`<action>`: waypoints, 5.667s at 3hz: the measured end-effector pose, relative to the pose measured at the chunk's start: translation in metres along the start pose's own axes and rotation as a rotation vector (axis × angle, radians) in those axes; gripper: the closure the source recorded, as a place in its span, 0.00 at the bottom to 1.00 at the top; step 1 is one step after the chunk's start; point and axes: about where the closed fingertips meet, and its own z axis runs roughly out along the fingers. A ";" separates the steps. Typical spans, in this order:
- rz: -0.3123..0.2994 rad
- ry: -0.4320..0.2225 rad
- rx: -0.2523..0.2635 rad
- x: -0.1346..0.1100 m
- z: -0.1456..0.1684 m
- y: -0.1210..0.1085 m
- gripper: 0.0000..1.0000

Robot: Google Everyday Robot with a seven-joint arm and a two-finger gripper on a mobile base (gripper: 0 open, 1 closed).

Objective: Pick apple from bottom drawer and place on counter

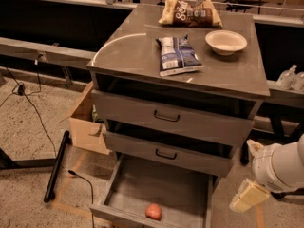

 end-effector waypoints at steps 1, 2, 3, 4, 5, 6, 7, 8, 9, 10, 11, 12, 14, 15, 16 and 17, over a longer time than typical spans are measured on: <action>0.024 -0.054 0.022 -0.004 0.017 0.001 0.00; 0.087 -0.237 0.041 -0.025 0.062 0.006 0.00; 0.047 -0.392 0.049 -0.054 0.112 0.005 0.00; -0.055 -0.418 -0.020 -0.055 0.181 0.028 0.00; -0.086 -0.370 -0.064 -0.035 0.234 0.045 0.00; -0.103 -0.330 -0.086 -0.029 0.288 0.048 0.00; -0.066 -0.265 -0.107 -0.032 0.329 0.043 0.00; -0.114 -0.263 -0.132 -0.051 0.338 0.049 0.00; -0.093 -0.307 -0.154 -0.046 0.351 0.051 0.00; -0.074 -0.367 -0.189 -0.032 0.396 0.056 0.00; -0.068 -0.393 -0.228 -0.016 0.436 0.067 0.00; -0.047 -0.411 -0.249 -0.002 0.464 0.075 0.00; -0.027 -0.448 -0.269 0.001 0.506 0.078 0.00; -0.034 -0.466 -0.287 -0.003 0.526 0.080 0.00; -0.042 -0.480 -0.307 -0.009 0.546 0.085 0.00; -0.045 -0.478 -0.317 -0.015 0.564 0.089 0.00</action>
Offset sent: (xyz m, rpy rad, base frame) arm 0.0656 0.1036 -0.1581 0.5409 -0.2684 0.1777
